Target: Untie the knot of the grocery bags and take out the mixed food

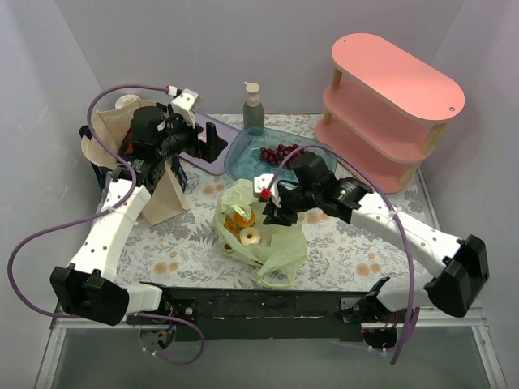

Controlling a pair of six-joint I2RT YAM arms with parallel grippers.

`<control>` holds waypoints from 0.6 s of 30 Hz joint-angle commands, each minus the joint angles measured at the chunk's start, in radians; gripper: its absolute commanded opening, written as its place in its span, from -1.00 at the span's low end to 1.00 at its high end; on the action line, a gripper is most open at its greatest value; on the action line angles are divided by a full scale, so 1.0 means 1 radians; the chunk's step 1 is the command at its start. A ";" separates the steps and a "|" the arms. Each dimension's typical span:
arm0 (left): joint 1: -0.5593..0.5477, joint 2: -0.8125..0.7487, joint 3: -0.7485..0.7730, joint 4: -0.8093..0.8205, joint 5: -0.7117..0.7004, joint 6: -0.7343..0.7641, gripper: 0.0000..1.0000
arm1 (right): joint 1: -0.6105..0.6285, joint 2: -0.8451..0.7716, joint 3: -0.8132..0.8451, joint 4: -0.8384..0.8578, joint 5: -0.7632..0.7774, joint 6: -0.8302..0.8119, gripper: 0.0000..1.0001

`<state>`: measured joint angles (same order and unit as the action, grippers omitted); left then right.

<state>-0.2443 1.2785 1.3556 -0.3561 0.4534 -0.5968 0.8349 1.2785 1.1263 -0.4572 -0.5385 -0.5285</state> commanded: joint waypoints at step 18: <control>0.165 -0.027 -0.007 -0.040 -0.105 -0.156 0.85 | 0.049 0.240 -0.034 0.235 0.069 -0.203 -0.32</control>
<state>-0.0971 1.2541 1.3041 -0.3893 0.3355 -0.7567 0.8730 1.5185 1.1229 -0.4011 -0.4839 -0.6964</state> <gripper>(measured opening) 0.924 0.334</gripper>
